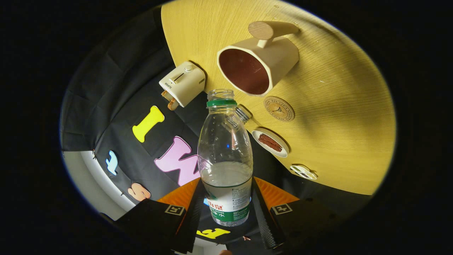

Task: Take the bottle from table, then pour the juice into the cup, finally place the bottle on the coaster

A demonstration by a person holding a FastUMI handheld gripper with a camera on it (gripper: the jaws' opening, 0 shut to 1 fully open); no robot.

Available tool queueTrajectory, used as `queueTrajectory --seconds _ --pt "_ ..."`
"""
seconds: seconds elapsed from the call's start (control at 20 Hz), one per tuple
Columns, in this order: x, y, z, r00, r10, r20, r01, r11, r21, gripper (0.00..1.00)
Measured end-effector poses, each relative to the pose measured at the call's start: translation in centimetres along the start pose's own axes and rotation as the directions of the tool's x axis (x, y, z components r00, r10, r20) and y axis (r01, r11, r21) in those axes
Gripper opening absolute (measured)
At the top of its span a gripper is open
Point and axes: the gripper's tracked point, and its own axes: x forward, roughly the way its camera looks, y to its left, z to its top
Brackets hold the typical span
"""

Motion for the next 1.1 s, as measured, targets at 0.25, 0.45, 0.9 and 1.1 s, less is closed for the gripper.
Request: queueTrajectory --seconds 0.25,0.45,0.9,1.1 --pt "0.2 -0.1 0.3 0.999 0.03 0.017 -0.029 0.998 -0.059 0.74" --pt "0.0 -1.1 0.0 0.998 0.05 0.023 -0.045 0.985 -0.165 0.74" --pt "-0.9 -3.3 -2.4 0.997 0.071 -0.041 -0.081 0.802 -0.592 0.73" --pt "-1.7 -3.2 -2.5 0.996 0.085 -0.039 -0.082 0.601 -0.795 0.73"
